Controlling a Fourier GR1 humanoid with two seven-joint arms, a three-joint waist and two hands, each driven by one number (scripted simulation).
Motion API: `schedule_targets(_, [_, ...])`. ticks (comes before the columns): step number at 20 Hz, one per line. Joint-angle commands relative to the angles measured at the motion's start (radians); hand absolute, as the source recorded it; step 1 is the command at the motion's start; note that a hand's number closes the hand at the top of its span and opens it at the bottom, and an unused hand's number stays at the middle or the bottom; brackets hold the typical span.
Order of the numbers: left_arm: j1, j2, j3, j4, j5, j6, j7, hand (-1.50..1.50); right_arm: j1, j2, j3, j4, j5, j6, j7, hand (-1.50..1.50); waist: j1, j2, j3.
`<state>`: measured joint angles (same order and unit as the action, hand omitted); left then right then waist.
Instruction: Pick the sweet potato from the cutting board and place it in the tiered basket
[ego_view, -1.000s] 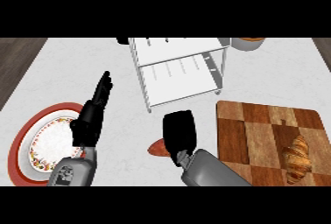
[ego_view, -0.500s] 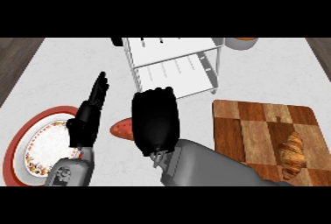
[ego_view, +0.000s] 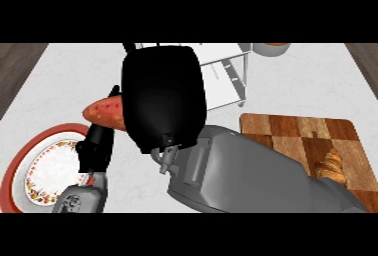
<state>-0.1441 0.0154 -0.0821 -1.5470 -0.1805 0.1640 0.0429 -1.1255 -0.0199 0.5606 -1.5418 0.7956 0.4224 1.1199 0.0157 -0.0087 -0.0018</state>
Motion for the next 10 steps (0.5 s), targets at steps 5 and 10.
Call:
schedule_targets(5, [0.065,0.007,-0.019,-0.05,0.003,-0.017,-0.013,0.0,-0.16,0.019,-0.167,0.138,-0.127,-0.105,0.163,1.5,0.02,0.005,0.0])
schedule_targets(10, [-0.035,-0.014,-0.011,-0.011,-0.009,0.006,0.04,0.0,-0.245,0.019,-0.163,0.296,-0.076,-0.155,0.106,1.5,0.008,0.01,0.0])
